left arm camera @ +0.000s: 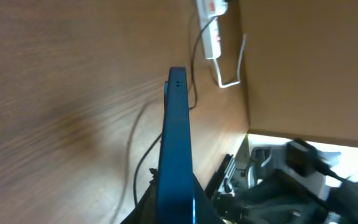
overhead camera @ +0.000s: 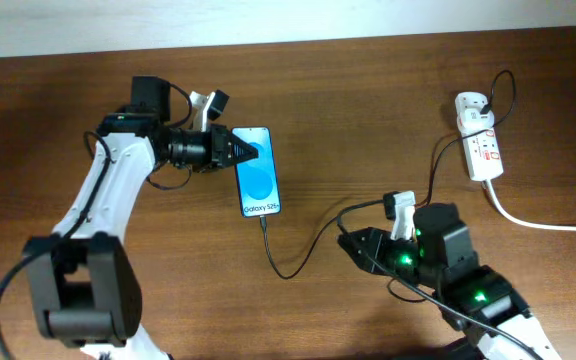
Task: Plug charger to phone and switch on socket
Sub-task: 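Open the right gripper and withdraw it rightward from the cable, then lower the phone flat onto the table and open the left gripper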
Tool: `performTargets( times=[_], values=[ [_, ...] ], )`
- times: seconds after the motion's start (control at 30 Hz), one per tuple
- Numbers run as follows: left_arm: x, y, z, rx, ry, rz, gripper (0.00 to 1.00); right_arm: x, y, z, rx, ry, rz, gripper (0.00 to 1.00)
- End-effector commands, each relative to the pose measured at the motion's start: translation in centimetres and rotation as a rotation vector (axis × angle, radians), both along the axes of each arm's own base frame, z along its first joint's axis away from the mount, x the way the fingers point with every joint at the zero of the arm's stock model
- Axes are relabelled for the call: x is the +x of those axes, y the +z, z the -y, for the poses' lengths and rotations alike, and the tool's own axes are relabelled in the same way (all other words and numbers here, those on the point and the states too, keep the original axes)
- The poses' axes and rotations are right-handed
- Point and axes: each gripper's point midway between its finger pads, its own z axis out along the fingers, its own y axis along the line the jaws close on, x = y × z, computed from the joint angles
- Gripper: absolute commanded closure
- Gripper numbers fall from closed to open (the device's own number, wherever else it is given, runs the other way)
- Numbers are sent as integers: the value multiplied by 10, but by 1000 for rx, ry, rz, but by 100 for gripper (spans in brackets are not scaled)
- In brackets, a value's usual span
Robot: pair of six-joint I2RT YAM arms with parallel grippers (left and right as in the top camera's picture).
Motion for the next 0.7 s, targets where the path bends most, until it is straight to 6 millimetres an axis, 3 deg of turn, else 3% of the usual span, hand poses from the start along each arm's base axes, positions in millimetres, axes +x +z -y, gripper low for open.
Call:
performTargets(
  times=[0.0,0.37,0.67],
  values=[
    [7,-21,-1,-6,10,-56,100,9,27,15,-120,-5,111,73],
    [17,-95,-2,23,15,-174,100,-11,10,29,-217,7,1,68],
    [19,-121,-2,26,15,-208,100,-22,-1,35,-257,6,-56,67]
  ],
)
